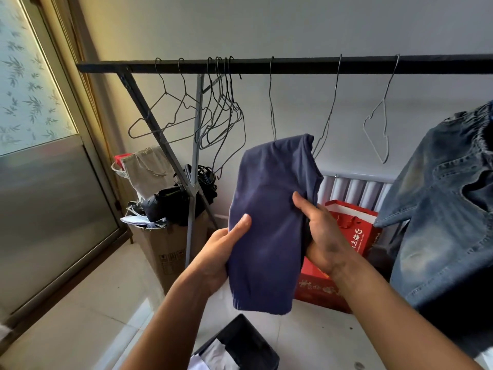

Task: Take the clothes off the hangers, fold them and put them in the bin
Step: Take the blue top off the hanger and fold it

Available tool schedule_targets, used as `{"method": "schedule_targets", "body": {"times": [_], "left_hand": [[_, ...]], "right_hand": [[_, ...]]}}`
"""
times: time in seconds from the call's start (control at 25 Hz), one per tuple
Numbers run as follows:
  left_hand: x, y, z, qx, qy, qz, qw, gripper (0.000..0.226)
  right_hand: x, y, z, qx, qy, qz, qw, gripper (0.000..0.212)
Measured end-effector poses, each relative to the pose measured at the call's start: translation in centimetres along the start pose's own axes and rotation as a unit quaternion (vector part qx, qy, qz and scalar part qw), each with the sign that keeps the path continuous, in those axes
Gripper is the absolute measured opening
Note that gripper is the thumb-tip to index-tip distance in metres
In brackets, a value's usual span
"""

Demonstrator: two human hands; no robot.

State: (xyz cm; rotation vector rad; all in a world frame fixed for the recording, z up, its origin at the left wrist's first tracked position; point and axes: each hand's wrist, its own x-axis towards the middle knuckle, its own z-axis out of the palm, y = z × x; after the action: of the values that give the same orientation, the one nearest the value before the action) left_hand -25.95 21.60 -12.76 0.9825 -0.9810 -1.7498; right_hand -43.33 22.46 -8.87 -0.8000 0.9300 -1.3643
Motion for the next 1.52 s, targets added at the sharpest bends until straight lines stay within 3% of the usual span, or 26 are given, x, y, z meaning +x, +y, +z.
{"method": "schedule_targets", "body": {"times": [0.2,0.28,0.4,0.52,0.64,0.8,0.88,0.96,1.08,1.2,1.28,1.36,1.44,1.52], "left_hand": [[-0.4,0.2,0.1,0.011,-0.001,0.079,0.997,0.027],[-0.7,0.0,0.3,0.051,0.026,0.138,0.989,0.027],[-0.5,-0.6,0.1,0.211,0.141,0.279,0.926,0.020],[-0.6,-0.5,-0.6,0.311,0.169,0.352,0.866,0.011],[-1.2,0.2,-0.8,0.304,0.158,0.344,0.874,0.015],[-1.4,0.6,-1.0,0.279,0.202,0.351,0.871,0.014],[-1.4,0.4,-1.5,0.262,0.215,0.342,0.877,0.018],[-1.5,0.1,-2.6,0.248,0.228,0.327,0.883,0.029],[-1.8,0.1,-4.3,0.198,0.208,0.291,0.913,0.033],[-2.0,0.2,-6.7,0.106,0.191,0.248,0.944,0.038],[-1.7,0.1,-8.7,0.073,0.201,0.216,0.953,0.047],[-1.2,-0.4,-11.2,0.047,0.201,0.166,0.964,0.069],[-0.6,-0.9,-13.9,0.041,0.206,0.112,0.971,0.098],[0.1,-1.6,-16.8,0.097,0.228,0.100,0.964,0.104]], "right_hand": [[0.0,0.0,-0.2,0.014,0.002,0.059,0.998,0.039],[0.1,0.3,-0.1,0.006,0.008,0.069,0.998,0.037],[1.2,1.1,0.1,-0.013,0.058,0.042,0.997,0.034],[2.2,1.5,0.0,-0.046,0.069,0.022,0.996,0.031],[2.6,1.4,0.2,-0.047,0.042,0.042,0.997,0.045],[2.5,1.2,0.5,-0.031,-0.019,0.071,0.997,0.026],[2.2,1.8,0.9,-0.052,-0.066,0.056,0.995,0.042],[2.4,3.4,1.8,-0.103,-0.082,0.039,0.991,0.075],[2.4,6.0,4.2,-0.154,-0.040,-0.026,0.987,0.087],[3.0,8.8,6.5,-0.228,0.020,-0.102,0.968,0.084],[3.9,10.4,7.8,-0.242,0.024,-0.064,0.968,0.080],[4.7,11.6,9.6,-0.144,-0.034,0.060,0.987,0.066],[5.3,13.0,10.9,-0.027,-0.077,0.183,0.980,0.034],[6.6,15.6,11.6,0.013,-0.088,0.221,0.971,0.035]]}}
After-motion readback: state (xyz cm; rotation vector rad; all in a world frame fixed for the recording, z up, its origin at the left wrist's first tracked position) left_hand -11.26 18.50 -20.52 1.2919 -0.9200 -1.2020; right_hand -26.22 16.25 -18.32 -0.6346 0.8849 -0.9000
